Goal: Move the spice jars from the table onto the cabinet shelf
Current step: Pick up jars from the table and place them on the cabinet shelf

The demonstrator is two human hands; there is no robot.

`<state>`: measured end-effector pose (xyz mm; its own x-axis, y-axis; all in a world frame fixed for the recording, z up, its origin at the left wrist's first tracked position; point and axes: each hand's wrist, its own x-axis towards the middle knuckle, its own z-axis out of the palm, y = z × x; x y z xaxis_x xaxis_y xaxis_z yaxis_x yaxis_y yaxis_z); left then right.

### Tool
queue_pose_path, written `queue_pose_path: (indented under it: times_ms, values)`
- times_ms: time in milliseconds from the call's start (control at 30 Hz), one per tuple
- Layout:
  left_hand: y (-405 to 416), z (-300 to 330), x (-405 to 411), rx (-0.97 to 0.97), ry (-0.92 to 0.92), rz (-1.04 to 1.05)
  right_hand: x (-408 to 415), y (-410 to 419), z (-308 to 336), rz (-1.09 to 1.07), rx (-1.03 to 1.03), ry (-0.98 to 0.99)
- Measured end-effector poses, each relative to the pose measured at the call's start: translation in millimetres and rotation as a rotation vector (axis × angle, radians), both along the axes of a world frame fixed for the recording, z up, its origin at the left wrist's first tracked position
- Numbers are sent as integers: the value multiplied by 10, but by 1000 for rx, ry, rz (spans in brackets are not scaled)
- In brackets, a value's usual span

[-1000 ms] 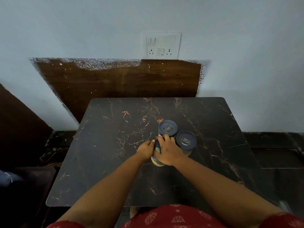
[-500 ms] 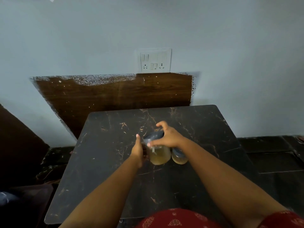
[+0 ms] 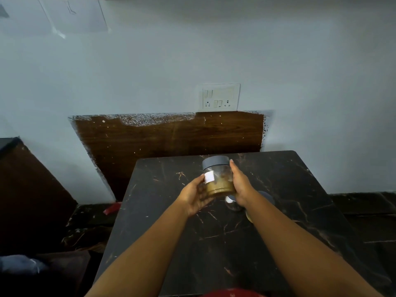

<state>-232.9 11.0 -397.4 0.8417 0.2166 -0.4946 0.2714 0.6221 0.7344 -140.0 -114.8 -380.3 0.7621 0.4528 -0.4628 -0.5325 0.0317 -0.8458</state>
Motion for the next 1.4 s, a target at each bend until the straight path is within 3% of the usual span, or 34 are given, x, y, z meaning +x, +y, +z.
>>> queue_pose_path:
  times_ms: [133, 267, 500, 667, 800, 867, 1000, 1200, 1267, 1333, 1400]
  values:
    - [69, 96, -96, 36, -17, -32, -232, 17, 37, 140, 189, 87]
    - [57, 196, -125, -54, -82, -105, -415, 23, 52, 116, 278, 46]
    - [-91, 352, -74, -107, -118, -87, -499, -197, 152, 111, -156, -274]
    - [-317, 599, 221, 72, -231, -22, -305, -320, 450, -11, -286, -458]
    - [-535, 921, 546, 269, -426, 15, 17, -450, 896, -71, -400, -710]
    - [-622, 1281, 802, 352, -540, 20, 256, -533, 1244, -155, -365, -806]
    - [-713, 2421, 1404, 592, -756, 33, 809, -676, 2282, -318, -231, -1054]
    - [-618, 3860, 2131, 1081, -902, 48, 1657, -704, 3735, -475, -287, -1375]
    - [-446, 4076, 2341, 1509, -780, 200, 1942, -662, 4043, -468, -323, -1410]
    - [-188, 4082, 2485, 1989, -498, 343, 2224, -632, 4224, -465, -439, -1413]
    - [53, 3921, 2573, 2227, -322, 350, 2456, -607, 4301, -390, -681, -1379]
